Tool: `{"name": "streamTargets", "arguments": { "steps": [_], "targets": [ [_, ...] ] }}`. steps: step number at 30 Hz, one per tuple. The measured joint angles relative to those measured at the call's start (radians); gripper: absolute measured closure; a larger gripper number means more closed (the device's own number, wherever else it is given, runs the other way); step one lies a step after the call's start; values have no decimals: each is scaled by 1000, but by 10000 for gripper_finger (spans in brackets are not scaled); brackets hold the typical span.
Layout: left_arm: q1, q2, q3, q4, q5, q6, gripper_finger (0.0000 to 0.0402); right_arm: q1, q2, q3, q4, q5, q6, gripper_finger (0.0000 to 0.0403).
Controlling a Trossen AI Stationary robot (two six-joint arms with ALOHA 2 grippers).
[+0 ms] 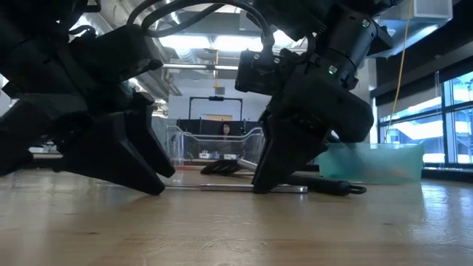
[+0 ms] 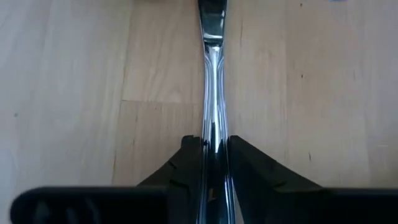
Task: Pick & Place Kitchen Items
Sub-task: Put the silver table knife into the transparent bin
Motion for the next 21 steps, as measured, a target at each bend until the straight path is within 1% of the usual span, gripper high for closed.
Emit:
{"name": "streamTargets", "arguments": {
  "steps": [2,6,12,15,21],
  "targets": [
    [0,0,0,-4,-11,14,199,0,0,0,0,-3,2,324],
    [5,0,-1,-16,-25,25,199,-8,0,0,2,-43,28,324],
    [25,0,-1,-36,-21,48,200,-25,0,0,29,-135,53,324],
    [27,0,-1,-36,-22,64,206,-29,0,0,37,-144,60,325],
    [28,1,-2,-35,-21,73,223,-44,0,0,40,-198,92,325]
  ]
}}
